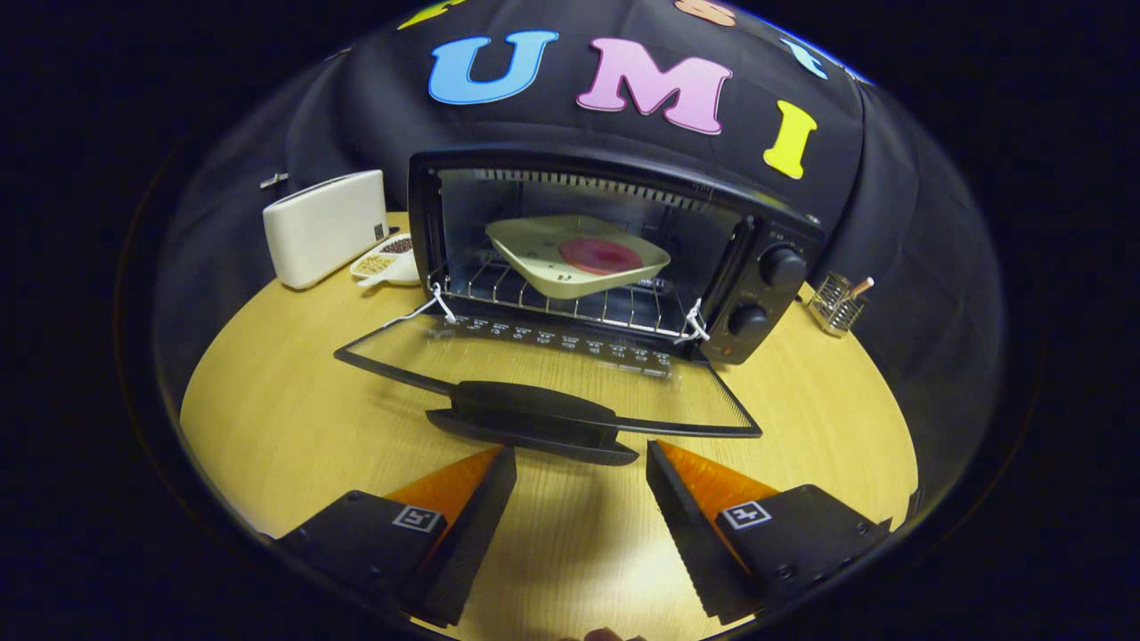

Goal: Open the toaster oven, put the food inside, and close the toaster oven door.

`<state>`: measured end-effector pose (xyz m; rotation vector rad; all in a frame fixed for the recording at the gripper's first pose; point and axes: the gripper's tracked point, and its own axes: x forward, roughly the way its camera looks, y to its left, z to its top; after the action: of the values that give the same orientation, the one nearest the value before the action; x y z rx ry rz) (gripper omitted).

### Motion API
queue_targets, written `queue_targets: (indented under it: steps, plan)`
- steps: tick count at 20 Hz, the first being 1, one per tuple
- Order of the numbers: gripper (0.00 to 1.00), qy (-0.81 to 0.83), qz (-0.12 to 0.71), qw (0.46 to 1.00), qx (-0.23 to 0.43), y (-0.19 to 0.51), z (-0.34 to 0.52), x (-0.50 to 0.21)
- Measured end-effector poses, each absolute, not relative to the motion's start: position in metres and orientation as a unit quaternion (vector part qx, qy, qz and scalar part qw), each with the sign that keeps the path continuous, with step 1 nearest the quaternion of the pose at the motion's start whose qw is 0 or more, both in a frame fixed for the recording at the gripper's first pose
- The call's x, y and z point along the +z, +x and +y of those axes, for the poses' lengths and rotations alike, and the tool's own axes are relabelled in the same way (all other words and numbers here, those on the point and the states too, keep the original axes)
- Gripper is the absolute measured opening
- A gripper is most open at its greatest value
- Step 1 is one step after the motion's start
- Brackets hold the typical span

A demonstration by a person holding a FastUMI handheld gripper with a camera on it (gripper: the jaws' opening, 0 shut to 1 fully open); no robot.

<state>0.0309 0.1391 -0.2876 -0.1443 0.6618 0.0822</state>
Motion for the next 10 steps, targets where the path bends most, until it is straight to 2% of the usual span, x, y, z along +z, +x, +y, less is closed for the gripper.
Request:
queue_targets:
  steps: [10]
  plan:
    - [0.99,-0.081,0.191,0.977,0.05,0.081,0.148,-0.16]
